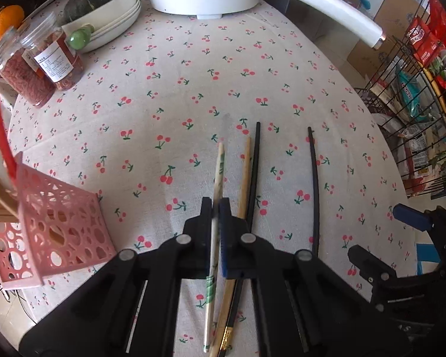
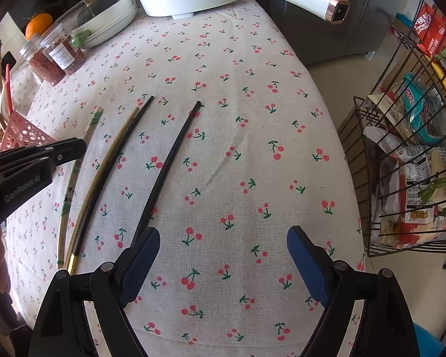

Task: Organize utensils
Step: 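Grasp the paper-wrapped chopstick pair with the left gripper while the right gripper grasps a black chopstick, then lower the wrapped chopsticks into the pink basket with the left gripper while the right gripper carries the black chopstick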

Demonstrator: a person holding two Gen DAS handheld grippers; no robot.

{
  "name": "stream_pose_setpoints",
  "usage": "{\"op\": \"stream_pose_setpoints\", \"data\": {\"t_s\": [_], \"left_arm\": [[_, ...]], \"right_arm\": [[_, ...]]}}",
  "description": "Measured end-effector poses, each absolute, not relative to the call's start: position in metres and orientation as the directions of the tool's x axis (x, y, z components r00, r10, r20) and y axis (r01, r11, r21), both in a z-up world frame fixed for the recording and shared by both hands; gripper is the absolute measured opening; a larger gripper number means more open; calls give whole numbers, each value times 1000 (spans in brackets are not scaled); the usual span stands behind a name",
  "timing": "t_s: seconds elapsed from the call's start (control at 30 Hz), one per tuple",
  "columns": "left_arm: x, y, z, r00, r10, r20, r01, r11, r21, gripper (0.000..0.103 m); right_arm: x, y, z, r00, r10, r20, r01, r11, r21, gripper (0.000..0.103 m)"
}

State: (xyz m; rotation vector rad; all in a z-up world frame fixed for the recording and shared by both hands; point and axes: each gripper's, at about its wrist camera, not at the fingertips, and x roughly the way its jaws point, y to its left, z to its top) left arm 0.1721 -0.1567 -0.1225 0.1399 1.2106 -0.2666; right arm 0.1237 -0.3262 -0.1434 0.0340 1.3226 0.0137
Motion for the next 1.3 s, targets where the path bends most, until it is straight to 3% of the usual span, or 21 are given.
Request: {"op": "stream_pose_setpoints", "data": {"t_s": [0.3, 0.57, 0.73, 0.97, 1.3], "left_arm": [[110, -112, -59, 440, -263, -859, 354, 929, -104, 5], [73, -60, -39, 507, -331, -796, 325, 929, -179, 5], [64, -46, -31, 521, -360, -774, 329, 921, -207, 4], [57, -24, -30, 524, -373, -766, 313, 921, -234, 4], [42, 4, -8, 597, -370, -712, 299, 926, -230, 4]], "right_arm": [[135, -308, -147, 266, 29, -963, -2, 1000, 30, 88], [158, -276, -162, 244, -35, -969, -35, 998, -45, 87], [166, -266, -166, 239, -34, -970, -21, 999, -40, 69], [168, -240, -160, 255, 3, -967, -72, 997, -16, 10], [139, -244, -118, 395, 136, -908, -80, 990, 114, 6]]}}
